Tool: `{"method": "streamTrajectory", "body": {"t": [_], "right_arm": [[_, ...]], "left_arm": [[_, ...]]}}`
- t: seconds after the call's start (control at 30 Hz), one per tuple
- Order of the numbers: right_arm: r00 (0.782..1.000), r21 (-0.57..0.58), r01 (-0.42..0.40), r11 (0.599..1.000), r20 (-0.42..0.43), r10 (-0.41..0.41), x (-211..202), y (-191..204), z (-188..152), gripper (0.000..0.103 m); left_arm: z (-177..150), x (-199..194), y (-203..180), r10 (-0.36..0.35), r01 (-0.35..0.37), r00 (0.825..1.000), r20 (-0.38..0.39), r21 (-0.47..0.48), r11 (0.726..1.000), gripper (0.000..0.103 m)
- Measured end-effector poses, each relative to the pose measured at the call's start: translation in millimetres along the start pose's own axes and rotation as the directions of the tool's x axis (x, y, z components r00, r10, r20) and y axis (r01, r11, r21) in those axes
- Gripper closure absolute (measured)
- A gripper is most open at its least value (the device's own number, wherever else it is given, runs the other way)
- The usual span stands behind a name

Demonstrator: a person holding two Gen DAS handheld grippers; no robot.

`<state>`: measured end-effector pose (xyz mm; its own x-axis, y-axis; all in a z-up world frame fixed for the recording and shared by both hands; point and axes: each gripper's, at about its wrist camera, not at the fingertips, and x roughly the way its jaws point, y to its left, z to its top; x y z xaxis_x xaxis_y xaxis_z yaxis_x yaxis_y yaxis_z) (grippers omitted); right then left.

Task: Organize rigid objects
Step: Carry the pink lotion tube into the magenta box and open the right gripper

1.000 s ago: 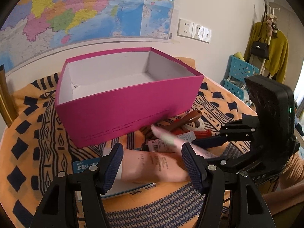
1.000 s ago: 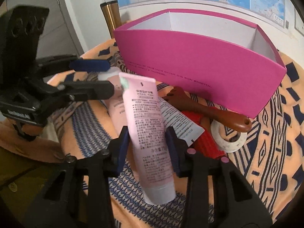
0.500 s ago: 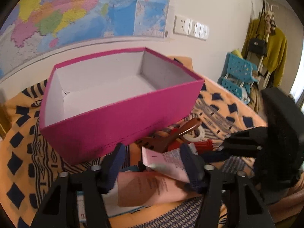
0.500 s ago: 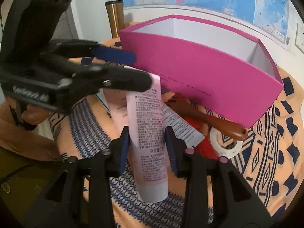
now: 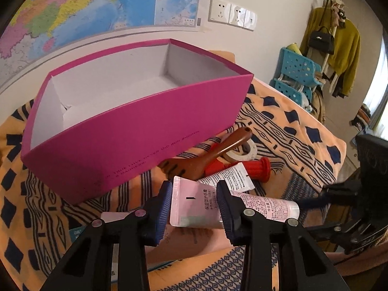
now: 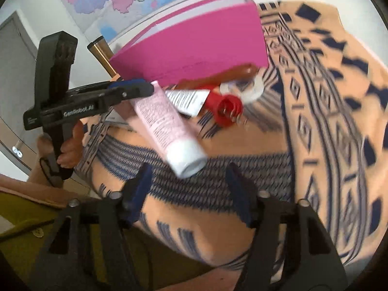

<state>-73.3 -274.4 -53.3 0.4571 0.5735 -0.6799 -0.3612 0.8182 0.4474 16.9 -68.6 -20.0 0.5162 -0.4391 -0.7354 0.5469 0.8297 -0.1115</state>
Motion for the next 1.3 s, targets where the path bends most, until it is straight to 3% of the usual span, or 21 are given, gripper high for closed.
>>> {"method": "streamTrajectory", "body": {"t": [0.2,0.37,0.53,0.7,1.07,1.3], "right_arm": [[1.0,0.022,-0.009,1.0,-0.004,0.009,6,2,-5,0.066],[1.0,0.015,0.017,1.0,0.018,-0.017,9,-3,2,0.066],[0.997,-0.024,0.066,0.998,0.049,-0.064,3,1,10,0.066],[0.991,-0.086,0.113,0.99,0.087,-0.105,-2,6,27,0.066],[0.971,-0.239,0.137,0.961,0.222,-0.083,-37,17,106,0.066],[0.968,-0.273,0.149,0.95,0.235,-0.085,-25,7,161,0.066]], "left_arm": [[-3,-1,-5,0.002,-0.002,1.0,-0.011,0.02,1.0,0.065],[-5,-4,-4,-0.003,0.003,1.0,-0.014,0.003,1.0,0.064],[-6,-8,-7,-0.004,0.004,1.0,-0.008,-0.013,1.0,0.054],[1,-16,-1,-0.018,0.019,1.0,0.014,-0.064,0.998,0.054],[57,-51,14,0.014,0.005,0.988,0.154,-0.124,0.992,0.054],[99,-30,35,0.07,-0.046,0.987,0.142,-0.167,0.985,0.054]]}}
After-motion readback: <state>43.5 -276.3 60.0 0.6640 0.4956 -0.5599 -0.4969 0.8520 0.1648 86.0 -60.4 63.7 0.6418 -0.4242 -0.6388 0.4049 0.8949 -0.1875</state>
